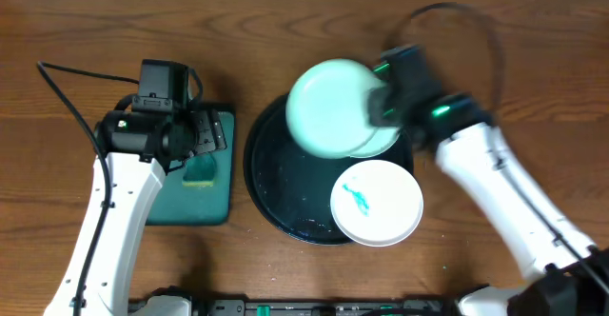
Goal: Clean dirty plates on tray and stack at the side
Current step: 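Lift the plate and carry it right, setting it on the table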
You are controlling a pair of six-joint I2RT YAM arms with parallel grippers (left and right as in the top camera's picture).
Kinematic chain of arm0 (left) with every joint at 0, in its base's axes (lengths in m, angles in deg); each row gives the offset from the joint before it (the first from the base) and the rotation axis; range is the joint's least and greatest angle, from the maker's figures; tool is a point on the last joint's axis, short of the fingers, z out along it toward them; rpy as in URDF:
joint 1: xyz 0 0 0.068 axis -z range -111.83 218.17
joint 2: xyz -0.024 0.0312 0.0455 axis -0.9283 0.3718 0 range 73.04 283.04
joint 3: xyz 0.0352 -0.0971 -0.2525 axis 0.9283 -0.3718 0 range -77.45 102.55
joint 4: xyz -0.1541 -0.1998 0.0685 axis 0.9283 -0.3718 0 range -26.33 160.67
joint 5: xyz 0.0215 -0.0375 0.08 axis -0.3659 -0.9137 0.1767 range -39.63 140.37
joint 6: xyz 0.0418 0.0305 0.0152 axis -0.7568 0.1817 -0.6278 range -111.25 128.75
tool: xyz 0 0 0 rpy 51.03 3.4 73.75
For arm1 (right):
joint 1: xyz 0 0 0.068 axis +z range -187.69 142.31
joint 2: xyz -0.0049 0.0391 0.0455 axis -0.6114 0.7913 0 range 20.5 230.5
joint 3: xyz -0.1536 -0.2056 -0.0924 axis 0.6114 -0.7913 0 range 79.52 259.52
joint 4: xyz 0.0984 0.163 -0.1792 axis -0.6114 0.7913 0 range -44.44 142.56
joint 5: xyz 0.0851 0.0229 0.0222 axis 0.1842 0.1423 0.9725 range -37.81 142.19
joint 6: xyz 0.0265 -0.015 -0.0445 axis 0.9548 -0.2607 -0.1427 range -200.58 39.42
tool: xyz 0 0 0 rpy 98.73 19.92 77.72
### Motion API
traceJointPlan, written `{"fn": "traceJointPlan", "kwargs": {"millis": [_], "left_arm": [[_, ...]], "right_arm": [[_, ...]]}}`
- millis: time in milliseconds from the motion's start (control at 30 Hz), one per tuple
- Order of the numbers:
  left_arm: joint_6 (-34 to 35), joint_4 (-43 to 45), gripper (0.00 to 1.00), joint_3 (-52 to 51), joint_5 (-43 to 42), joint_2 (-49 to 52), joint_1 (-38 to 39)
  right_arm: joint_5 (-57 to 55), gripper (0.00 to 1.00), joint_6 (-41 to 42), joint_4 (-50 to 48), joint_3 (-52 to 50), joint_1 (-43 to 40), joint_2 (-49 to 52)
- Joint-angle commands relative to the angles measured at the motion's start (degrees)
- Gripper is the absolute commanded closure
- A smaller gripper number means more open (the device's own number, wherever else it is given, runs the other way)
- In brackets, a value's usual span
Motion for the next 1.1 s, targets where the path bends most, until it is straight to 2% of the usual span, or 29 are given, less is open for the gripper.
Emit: {"fn": "traceJointPlan", "kwargs": {"millis": [0, 133, 300, 500, 667, 900, 967, 1033, 1067], "left_arm": [[0.52, -0.17, 0.18, 0.15, 0.31, -0.57, 0.13], [0.52, -0.17, 0.18, 0.15, 0.31, -0.57, 0.13], [0.52, -0.15, 0.18, 0.15, 0.31, -0.57, 0.13], [0.52, -0.13, 0.18, 0.15, 0.31, -0.57, 0.13], [0.5, -0.22, 0.18, 0.15, 0.31, -0.57, 0.13], [0.52, 0.04, 0.18, 0.15, 0.31, -0.57, 0.13], [0.52, -0.13, 0.18, 0.15, 0.31, -0.57, 0.13], [0.5, -0.2, 0.18, 0.15, 0.31, -0.57, 0.13], [0.5, -0.2, 0.18, 0.15, 0.31, -0.57, 0.13]], "right_arm": [[15.04, 0.99, 4.28, 0.07, 1.07, -13.57, -0.37], [20.02, 0.98, 4.28, 0.0, 1.07, -28.0, -0.37], [19.82, 0.98, 3.98, 0.98, 1.05, -42.66, 0.55], [15.43, 0.98, 3.15, 1.53, 1.05, -54.03, 6.47], [11.69, 0.98, 1.7, 0.9, 1.05, -58.4, 12.87], [11.52, 0.99, -0.07, 0.15, 1.05, -58.21, 19.41], [11.5, 0.91, -0.07, 0.0, 1.05, -58.21, 20.76], [11.52, 0.78, -0.26, 0.2, 1.05, -58.21, 21.07], [11.54, 0.77, -0.26, 0.46, 1.07, -58.21, 21.03]]}}
